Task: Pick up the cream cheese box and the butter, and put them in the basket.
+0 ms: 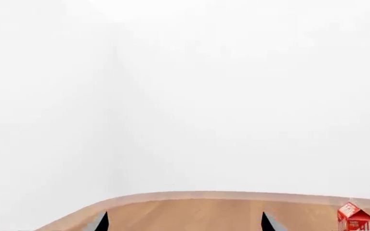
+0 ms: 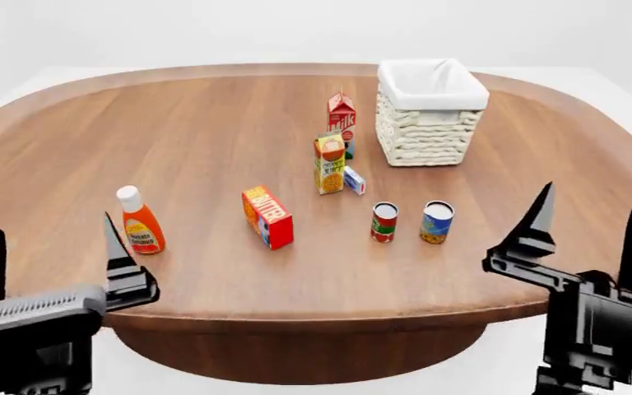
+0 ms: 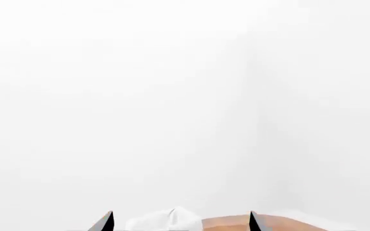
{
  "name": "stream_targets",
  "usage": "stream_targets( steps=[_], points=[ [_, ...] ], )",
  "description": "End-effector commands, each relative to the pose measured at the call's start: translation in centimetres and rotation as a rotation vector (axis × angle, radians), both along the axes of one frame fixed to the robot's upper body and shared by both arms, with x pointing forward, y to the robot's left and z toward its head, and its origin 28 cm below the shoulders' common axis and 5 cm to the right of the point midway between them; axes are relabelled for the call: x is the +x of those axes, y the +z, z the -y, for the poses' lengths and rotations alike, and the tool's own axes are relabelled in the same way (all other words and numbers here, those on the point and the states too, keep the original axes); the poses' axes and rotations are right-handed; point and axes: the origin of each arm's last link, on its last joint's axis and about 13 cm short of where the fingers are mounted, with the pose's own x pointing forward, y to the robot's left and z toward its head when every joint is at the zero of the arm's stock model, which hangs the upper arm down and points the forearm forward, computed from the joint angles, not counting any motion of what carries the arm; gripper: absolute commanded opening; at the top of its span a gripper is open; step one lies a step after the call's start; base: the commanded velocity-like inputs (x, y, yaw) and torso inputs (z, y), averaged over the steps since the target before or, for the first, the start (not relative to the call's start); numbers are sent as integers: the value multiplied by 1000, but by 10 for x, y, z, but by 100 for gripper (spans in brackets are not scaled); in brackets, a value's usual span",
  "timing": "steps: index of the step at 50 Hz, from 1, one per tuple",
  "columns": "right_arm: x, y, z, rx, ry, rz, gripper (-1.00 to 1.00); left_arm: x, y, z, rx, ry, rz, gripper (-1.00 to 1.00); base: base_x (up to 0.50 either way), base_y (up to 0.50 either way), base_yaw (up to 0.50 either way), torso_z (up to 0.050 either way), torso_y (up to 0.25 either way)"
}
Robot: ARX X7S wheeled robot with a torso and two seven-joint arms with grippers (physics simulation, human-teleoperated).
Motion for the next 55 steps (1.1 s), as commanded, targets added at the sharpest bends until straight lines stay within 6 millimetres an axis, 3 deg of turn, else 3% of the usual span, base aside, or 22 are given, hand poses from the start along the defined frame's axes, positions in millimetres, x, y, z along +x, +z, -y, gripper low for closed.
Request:
stream_targets(
  steps=[1, 12, 55],
  points=[
    [-22, 50, 10, -95, -92, 295, 100, -29, 47, -17, 67, 127, 261, 100, 0, 0, 0, 0, 0],
    [-31, 56, 4, -69, 21, 344, 100, -33, 53, -24, 39, 175, 304, 100, 305, 0, 0, 0, 0],
    [-36, 64, -4, -69, 85, 370, 100, -29, 55, -31, 2, 216, 288, 100, 500, -1, 0, 0, 0]
  ],
)
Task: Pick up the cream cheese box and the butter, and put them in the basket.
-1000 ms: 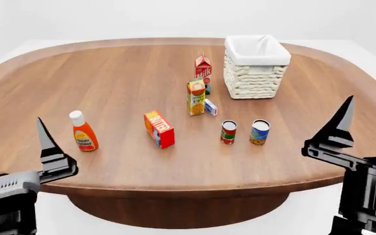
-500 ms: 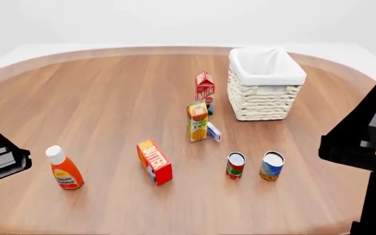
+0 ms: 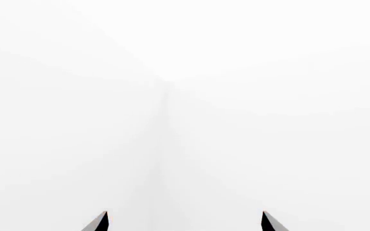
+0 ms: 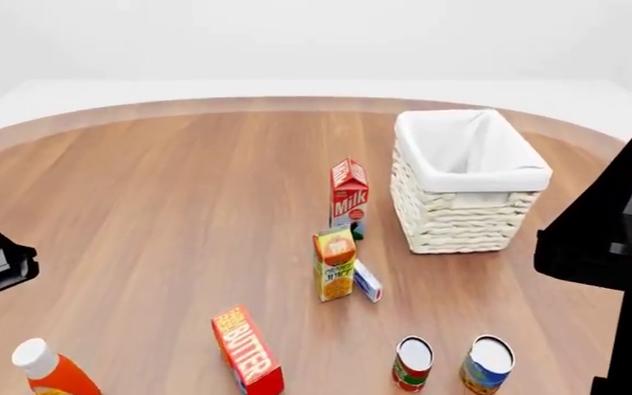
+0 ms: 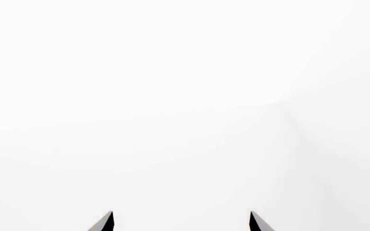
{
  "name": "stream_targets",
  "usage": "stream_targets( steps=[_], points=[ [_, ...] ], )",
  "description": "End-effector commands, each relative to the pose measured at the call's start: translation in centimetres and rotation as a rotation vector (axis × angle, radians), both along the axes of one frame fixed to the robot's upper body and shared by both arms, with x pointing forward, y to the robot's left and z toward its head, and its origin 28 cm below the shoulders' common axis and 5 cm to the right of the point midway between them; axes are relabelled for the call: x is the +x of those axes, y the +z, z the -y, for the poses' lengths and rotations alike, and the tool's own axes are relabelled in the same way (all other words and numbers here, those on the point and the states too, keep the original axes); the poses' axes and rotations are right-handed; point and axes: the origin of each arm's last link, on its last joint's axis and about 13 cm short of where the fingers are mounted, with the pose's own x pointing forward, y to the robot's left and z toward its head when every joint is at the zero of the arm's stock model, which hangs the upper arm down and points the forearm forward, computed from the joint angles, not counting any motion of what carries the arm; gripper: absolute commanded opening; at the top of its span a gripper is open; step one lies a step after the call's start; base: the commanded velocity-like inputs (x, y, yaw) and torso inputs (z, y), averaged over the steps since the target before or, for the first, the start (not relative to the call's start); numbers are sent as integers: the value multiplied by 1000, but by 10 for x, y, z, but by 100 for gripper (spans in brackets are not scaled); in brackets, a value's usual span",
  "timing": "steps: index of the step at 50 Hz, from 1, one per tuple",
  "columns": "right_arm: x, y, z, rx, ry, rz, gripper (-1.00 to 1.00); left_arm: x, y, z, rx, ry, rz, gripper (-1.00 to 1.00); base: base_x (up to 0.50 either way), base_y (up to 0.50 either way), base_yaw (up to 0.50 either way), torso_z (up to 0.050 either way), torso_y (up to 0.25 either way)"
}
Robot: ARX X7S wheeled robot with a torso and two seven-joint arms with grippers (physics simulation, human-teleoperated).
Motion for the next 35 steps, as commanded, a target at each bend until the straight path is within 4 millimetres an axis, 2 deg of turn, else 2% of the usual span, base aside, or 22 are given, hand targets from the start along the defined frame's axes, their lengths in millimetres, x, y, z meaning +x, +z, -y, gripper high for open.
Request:
stream_targets(
  steps=[1, 35],
  points=[
    [-2, 2, 2, -12, -9, 18, 100, -2, 1, -2, -1, 8, 10, 100, 500, -4, 0, 0, 0],
    [-4, 2, -4, -24, 30, 13, 100, -3, 2, 0, 2, 4, 13, 100, 500, -2, 0, 0, 1]
  ],
)
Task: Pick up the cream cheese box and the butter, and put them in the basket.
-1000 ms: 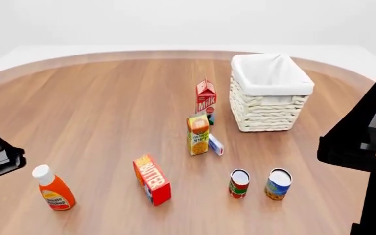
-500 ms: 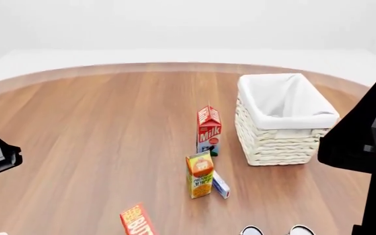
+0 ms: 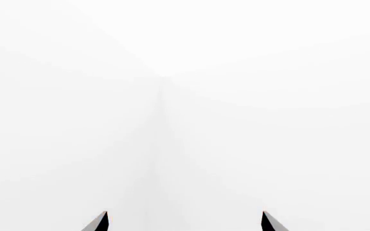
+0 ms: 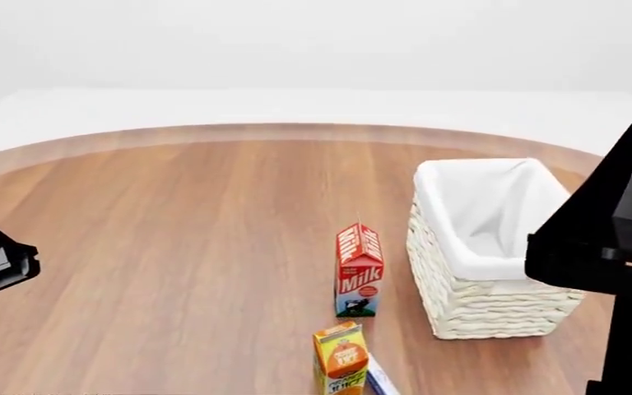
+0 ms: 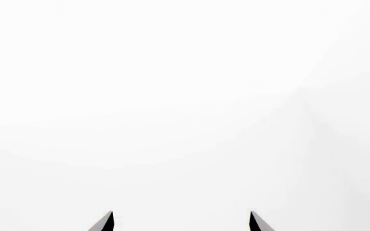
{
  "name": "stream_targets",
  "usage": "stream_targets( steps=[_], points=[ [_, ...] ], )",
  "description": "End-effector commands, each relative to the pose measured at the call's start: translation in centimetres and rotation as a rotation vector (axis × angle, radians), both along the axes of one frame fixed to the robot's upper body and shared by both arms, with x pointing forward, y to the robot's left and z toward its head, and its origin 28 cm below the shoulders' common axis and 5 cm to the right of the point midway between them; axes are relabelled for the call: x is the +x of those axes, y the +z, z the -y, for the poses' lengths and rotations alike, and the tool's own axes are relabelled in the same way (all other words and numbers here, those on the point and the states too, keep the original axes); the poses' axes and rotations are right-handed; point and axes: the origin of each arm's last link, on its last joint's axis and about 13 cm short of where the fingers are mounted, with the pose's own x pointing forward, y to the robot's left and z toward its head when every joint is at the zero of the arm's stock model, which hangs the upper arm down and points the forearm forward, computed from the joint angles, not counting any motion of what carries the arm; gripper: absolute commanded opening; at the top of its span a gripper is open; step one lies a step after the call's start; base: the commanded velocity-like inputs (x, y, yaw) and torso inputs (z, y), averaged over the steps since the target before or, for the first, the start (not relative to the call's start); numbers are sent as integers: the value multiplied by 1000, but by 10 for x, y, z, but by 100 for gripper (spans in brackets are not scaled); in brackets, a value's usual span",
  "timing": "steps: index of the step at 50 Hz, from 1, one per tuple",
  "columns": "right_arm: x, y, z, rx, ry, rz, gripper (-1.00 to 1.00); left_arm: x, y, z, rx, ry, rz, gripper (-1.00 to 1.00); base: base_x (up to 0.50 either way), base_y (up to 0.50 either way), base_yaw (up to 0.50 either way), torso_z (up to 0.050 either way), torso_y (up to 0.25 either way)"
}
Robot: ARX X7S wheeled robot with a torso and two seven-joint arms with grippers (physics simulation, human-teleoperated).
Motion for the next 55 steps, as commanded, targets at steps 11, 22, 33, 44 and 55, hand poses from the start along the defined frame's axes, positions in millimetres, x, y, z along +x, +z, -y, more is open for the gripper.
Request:
stream_targets(
  steps=[11, 22, 33, 44, 55],
  points=[
    [-2, 2, 0, -18, 1, 14, 100, -3, 0, -2, 6, 2, 9, 100, 500, 7, 0, 0, 0],
    [-5, 16, 1, -138, -51, -123, 100, -2, 0, -1, 7, -1, 7, 100, 210, 3, 0, 0, 0],
    [-17, 25, -7, -207, 70, -523, 100, -2, 0, 0, 10, -12, 2, 100, 0, 0, 0, 0, 0],
    [-33, 48, -6, -254, 209, -803, 100, 0, 0, 2, 7, -23, -2, 100, 0, 0, 0, 0, 0],
    [-30, 72, -10, -294, 304, -885, 100, 1, 1, 2, 9, -28, -2, 100, 0, 0, 0, 0, 0]
  ],
)
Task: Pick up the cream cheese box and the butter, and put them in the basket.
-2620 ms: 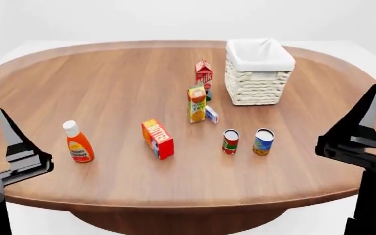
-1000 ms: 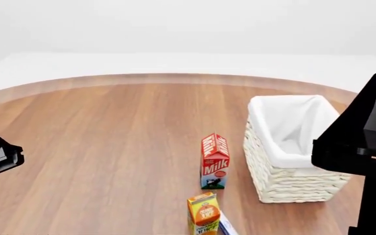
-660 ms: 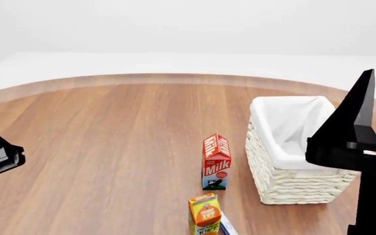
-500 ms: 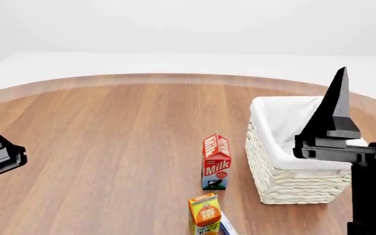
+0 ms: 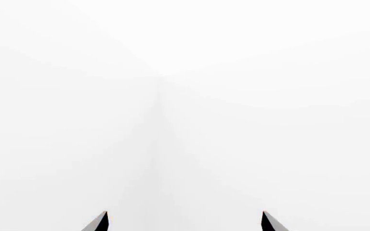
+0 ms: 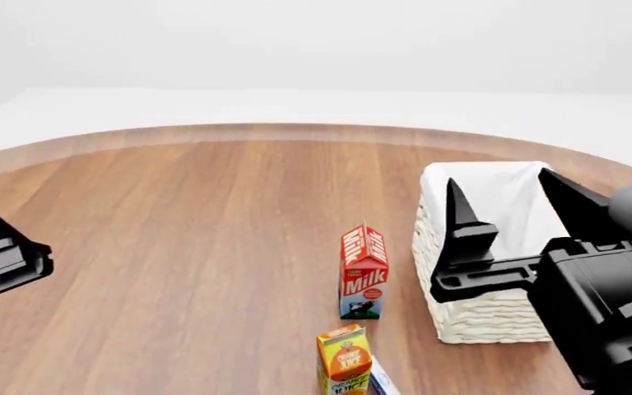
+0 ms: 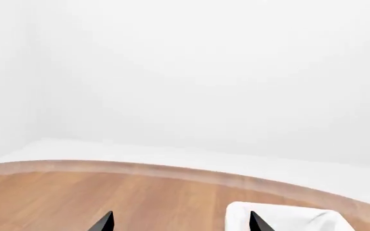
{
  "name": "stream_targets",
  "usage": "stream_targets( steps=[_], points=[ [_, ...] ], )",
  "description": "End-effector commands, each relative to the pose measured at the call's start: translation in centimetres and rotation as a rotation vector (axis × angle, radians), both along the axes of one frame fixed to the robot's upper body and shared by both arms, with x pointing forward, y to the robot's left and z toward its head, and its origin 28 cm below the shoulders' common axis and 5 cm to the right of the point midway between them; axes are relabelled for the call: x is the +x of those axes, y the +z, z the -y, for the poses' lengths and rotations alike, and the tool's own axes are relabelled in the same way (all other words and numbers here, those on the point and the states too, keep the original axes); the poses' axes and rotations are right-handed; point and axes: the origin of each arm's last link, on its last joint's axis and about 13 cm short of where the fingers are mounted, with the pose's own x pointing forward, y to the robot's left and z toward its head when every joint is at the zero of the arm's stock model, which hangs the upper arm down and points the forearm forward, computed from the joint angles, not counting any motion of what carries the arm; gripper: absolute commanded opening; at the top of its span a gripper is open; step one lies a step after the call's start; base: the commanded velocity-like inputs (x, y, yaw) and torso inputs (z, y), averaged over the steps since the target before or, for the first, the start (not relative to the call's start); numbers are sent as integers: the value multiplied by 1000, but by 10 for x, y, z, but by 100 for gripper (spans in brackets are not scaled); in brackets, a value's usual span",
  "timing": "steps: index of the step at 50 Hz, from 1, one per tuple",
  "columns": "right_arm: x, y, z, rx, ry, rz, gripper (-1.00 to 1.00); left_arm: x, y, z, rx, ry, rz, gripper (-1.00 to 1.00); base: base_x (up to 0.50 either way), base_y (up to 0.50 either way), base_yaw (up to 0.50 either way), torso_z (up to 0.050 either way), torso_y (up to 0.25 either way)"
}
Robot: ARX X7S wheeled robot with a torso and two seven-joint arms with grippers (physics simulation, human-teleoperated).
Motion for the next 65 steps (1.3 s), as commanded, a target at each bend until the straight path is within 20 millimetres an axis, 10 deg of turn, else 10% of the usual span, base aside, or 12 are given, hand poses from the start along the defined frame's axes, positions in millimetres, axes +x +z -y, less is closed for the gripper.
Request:
stream_targets(
  steps=[1, 29, 65],
  points=[
    [-4, 26, 0, -68, 99, -117, 100, -2, 1, -2, 2, -1, 10, 100, 0, 0, 0, 0, 0],
    [45, 12, -20, -39, 154, -307, 100, -1, 0, -1, 3, -4, 4, 100, 0, 0, 0, 0, 0],
    [58, -42, -19, -106, 72, -486, 100, -3, 1, 0, 3, -17, 4, 100, 0, 0, 0, 0, 0]
  ],
)
